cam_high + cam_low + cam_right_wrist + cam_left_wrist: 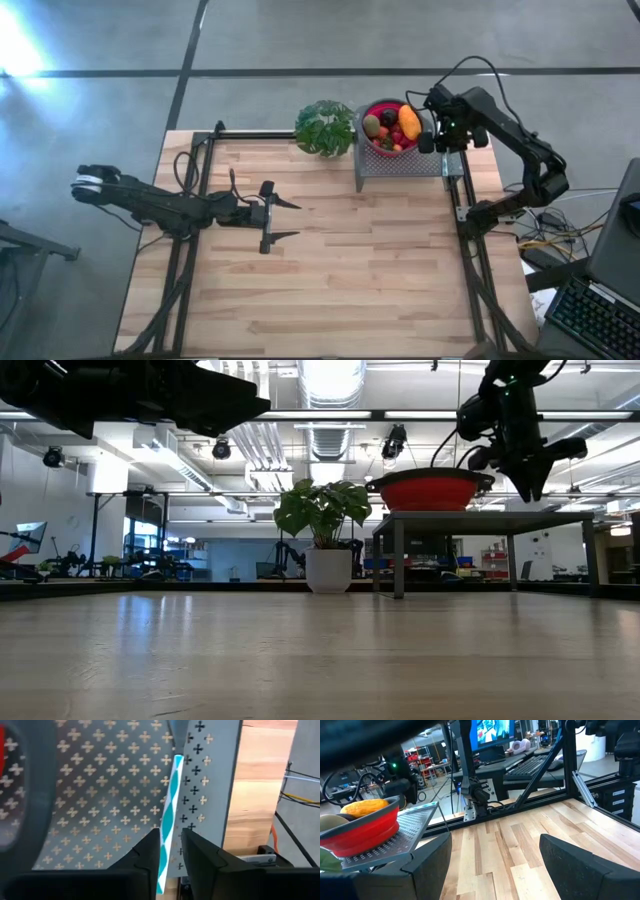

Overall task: Pick & Place Fruit
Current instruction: Return to Home Position

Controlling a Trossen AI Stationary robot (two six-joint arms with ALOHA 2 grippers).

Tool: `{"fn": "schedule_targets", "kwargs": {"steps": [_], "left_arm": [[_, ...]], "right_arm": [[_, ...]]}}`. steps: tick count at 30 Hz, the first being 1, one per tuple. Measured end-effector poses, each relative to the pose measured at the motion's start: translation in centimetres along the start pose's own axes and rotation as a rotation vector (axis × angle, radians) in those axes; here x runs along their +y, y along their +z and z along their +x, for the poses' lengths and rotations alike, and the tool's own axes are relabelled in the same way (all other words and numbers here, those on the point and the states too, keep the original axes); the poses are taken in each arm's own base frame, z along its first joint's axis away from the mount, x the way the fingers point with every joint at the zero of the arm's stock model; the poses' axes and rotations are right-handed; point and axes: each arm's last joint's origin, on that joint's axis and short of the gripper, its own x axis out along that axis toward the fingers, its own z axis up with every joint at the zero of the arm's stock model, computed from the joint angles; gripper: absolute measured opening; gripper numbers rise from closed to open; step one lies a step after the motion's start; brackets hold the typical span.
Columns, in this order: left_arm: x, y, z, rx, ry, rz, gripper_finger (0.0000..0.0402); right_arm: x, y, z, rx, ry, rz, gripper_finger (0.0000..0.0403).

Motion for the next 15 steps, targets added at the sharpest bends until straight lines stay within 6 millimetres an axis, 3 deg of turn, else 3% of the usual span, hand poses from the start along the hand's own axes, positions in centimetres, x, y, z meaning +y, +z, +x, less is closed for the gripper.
{"fn": "schedule_targets", "kwargs": {"steps": [8, 15], "left_arm": [[0.0, 0.0, 0.0, 0.0, 0.0, 0.0, 0.0305], [0.0, 0.0, 0.0, 0.0, 0.0, 0.0, 0.0305]], "right_arm": [[-0.5, 0.0, -0.8, 0.0, 0.048, 0.004, 0.0036], [-1.5, -0.7, -3.0, -0.103, 0.157, 0.005, 0.0015]]}}
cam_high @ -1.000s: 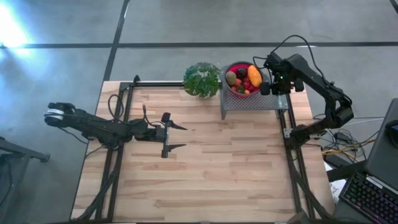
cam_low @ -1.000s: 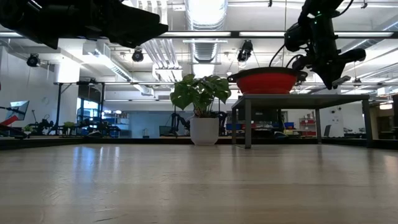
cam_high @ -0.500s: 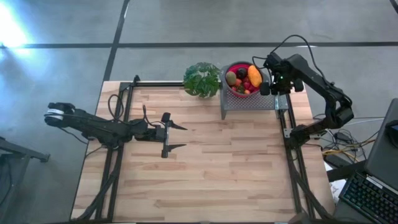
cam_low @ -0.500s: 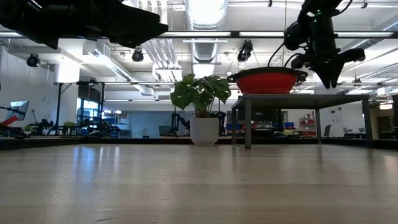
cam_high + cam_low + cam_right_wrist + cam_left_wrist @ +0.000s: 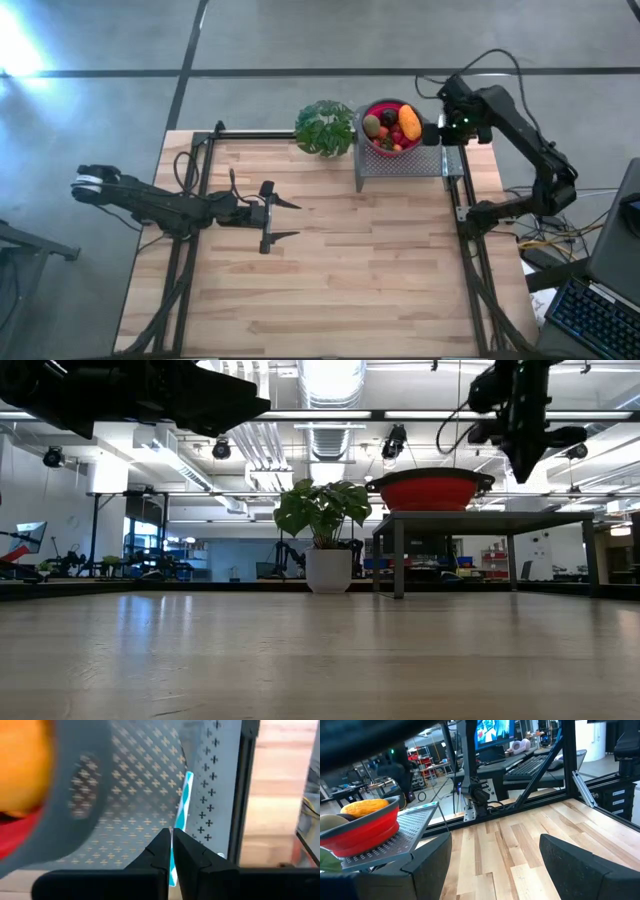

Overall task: Pick & Place Fruit
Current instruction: Return to Home Position

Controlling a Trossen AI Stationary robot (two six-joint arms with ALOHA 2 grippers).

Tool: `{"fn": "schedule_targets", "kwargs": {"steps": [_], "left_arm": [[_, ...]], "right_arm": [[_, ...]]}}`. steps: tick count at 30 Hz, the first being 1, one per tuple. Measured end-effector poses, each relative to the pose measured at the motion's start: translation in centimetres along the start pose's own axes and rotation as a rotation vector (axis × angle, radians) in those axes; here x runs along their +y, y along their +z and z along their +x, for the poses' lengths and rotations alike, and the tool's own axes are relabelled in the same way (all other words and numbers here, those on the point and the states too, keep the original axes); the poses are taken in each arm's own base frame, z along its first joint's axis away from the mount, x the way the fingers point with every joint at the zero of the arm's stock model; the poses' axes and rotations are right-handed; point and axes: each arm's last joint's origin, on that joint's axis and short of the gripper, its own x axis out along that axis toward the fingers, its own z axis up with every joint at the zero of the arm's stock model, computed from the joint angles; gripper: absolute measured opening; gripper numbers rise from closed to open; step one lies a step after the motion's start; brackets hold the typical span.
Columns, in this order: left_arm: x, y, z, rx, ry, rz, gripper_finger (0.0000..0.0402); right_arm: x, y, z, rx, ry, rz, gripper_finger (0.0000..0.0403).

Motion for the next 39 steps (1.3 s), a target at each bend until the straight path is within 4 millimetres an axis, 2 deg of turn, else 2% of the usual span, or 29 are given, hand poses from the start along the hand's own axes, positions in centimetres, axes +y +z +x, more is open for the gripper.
{"fn": "schedule_targets", "kwargs": {"steps": [6, 10, 14, 18, 21, 27, 33, 36, 39], "left_arm": [[0.0, 0.0, 0.0, 0.0, 0.0, 0.0, 0.0305], [0.0, 0.0, 0.0, 0.0, 0.0, 0.0, 0.0305], [0.0, 0.0, 0.0, 0.0, 0.0, 0.0, 0.0305], [0.0, 0.0, 0.0, 0.0, 0.0, 0.0, 0.0305], [0.0, 0.0, 0.0, 0.0, 0.0, 0.0, 0.0305], [0.0, 0.0, 0.0, 0.0, 0.0, 0.0, 0.0305], [0.0, 0.0, 0.0, 0.0, 0.0, 0.0, 0.0305], [0.0, 0.0, 0.0, 0.001, 0.0, 0.0, 0.0305], [0.0, 0.0, 0.0, 0.0, 0.0, 0.0, 0.0305]], "right_arm": [[-0.9, -1.3, -3.9, -0.163, 0.159, -0.073, 0.0009], [-1.1, -2.8, -7.3, -0.379, 0.292, -0.185, 0.0008], [-1.1, -5.3, -10.7, -0.634, 0.475, -0.309, 0.0008], [-0.8, -8.2, -11.9, -0.762, 0.666, -0.428, 0.0008], [0.1, -9.9, -11.0, -0.772, 0.765, -0.529, 0.0008], [2.9, -12.5, -7.2, -0.74, 0.756, -0.708, 0.0008], [4.7, -14.6, -4.1, -0.744, 0.786, -0.919, 0.0008], [5.1, -15.1, -2.3, -0.742, 0.794, -0.98, 0.0008], [4.5, -15.5, -0.4, -0.729, 0.755, -1.011, 0.0008]]}}
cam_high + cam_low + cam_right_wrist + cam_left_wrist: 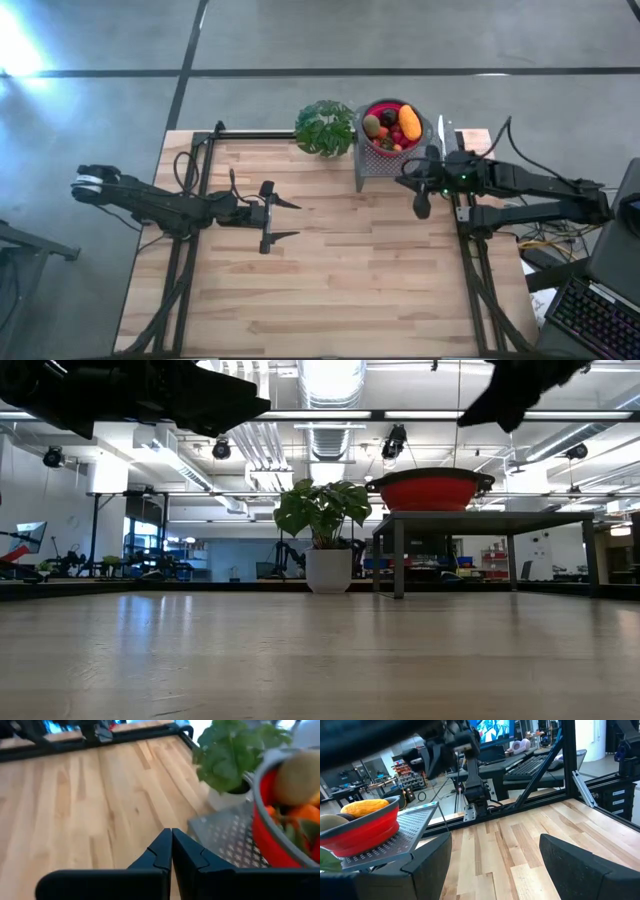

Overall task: Pick & Place Fruit
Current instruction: Return to Home Position

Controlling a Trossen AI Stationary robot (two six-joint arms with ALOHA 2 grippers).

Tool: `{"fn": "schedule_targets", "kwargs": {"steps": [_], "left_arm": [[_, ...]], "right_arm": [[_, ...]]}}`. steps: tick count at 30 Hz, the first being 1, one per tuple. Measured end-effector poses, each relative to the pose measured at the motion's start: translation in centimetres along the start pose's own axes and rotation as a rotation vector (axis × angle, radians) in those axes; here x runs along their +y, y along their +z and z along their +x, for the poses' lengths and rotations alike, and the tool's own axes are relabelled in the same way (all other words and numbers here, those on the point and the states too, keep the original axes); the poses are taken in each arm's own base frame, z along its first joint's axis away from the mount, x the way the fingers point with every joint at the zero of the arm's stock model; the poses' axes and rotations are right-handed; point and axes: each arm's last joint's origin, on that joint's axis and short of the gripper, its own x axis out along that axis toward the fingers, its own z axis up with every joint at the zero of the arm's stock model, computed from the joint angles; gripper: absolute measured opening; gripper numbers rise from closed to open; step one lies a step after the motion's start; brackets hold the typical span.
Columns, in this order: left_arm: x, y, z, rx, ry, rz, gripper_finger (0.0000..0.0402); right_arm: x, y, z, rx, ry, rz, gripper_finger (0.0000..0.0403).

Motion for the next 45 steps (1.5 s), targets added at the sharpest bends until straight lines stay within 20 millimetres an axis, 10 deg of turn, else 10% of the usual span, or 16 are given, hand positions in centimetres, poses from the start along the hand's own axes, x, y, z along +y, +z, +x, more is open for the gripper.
{"fn": "schedule_targets", "kwargs": {"steps": [45], "left_arm": [[0.0, 0.0, 0.0, 0.003, -0.001, 0.0, 0.0305]], "right_arm": [[-2.2, -12.5, -1.8, -0.482, 0.074, -0.114, 0.0008]]}}
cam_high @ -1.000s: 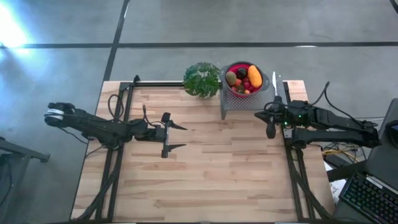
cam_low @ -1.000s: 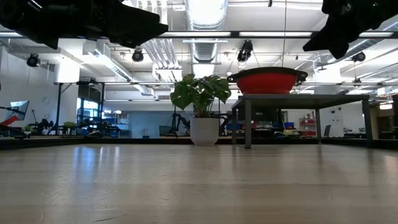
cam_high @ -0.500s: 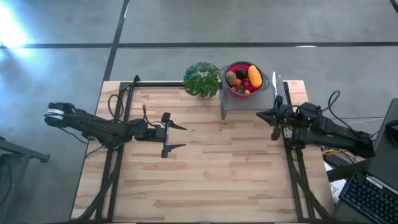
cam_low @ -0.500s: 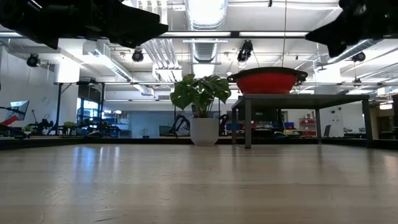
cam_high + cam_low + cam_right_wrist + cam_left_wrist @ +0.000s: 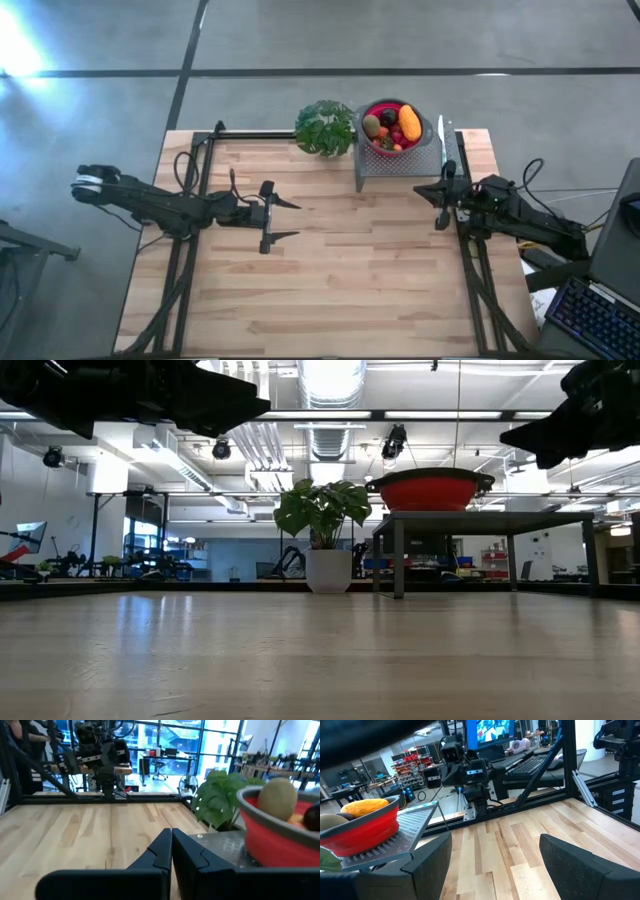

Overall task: Pick & Place Fruit
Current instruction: Return to Home Position

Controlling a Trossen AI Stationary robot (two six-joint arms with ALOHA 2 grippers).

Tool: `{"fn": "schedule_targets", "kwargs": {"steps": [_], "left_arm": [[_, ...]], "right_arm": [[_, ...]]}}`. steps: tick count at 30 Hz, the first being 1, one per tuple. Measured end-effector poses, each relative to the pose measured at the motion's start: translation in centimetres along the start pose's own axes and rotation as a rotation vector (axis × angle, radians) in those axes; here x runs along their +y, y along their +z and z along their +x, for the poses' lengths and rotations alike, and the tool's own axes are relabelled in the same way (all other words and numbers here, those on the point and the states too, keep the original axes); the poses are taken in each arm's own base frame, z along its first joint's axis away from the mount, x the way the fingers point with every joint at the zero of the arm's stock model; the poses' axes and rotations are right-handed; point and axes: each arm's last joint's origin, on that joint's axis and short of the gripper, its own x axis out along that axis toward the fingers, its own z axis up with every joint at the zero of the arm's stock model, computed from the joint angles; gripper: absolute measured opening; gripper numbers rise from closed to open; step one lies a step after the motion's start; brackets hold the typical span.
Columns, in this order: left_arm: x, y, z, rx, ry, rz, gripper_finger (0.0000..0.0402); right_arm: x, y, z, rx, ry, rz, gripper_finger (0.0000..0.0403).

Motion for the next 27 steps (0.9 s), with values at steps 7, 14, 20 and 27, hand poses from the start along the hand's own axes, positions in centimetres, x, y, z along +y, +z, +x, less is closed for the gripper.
{"fn": "schedule_targets", "kwargs": {"steps": [7, 14, 20, 27], "left_arm": [[0.0, -0.1, 0.0, 0.014, -0.004, 0.001, 0.0305], [-0.1, -0.2, 0.0, 0.021, -0.005, 0.001, 0.0305], [-0.1, -0.4, 0.0, 0.046, -0.012, -0.029, 0.0305], [0.3, 0.7, -2.9, 0.096, -0.016, -0.222, 0.0305]], "right_arm": [[0.0, -1.5, 0.8, 0.074, 0.002, 0.085, 0.0008], [0.1, -3.2, 1.1, 0.128, 0.003, 0.078, 0.0009], [0.1, -3.9, 1.3, 0.145, 0.002, 0.089, 0.0009], [0.1, -3.9, 1.3, 0.144, 0.002, 0.08, 0.0009]]}}
